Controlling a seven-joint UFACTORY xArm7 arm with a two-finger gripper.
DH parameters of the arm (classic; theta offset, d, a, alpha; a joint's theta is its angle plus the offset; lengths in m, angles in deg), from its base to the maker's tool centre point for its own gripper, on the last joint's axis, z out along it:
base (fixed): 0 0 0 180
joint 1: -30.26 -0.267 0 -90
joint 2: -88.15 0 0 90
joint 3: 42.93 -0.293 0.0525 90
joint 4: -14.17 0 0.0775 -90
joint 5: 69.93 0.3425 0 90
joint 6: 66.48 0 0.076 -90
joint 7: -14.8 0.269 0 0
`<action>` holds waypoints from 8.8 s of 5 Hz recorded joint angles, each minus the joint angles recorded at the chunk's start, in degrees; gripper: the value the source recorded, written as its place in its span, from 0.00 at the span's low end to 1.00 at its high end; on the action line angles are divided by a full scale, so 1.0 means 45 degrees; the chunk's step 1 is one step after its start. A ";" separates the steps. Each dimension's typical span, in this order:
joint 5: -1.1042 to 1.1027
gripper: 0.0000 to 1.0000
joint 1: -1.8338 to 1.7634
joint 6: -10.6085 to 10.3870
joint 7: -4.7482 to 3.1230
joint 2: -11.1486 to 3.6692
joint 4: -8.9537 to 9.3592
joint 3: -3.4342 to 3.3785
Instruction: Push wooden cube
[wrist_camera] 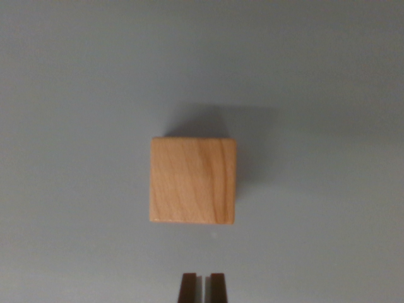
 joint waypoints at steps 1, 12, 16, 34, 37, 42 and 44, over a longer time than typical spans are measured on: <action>0.0034 0.00 0.0015 -0.0491 -0.0071 -0.0166 0.0376 -0.0004; 0.0167 0.00 0.0074 -0.2434 -0.0350 -0.0823 0.1861 -0.0022; 0.0192 0.00 0.0085 -0.2803 -0.0403 -0.0947 0.2143 -0.0025; 0.0187 1.00 0.0084 -0.2360 -0.0397 -0.1811 0.0845 -0.0026; 0.0183 1.00 0.0083 -0.2179 -0.0391 -0.2100 0.0375 -0.0027; 0.0169 1.00 0.0079 -0.1523 -0.0370 -0.3155 -0.1337 -0.0027; 0.0165 1.00 0.0078 -0.1302 -0.0363 -0.3508 -0.1910 -0.0027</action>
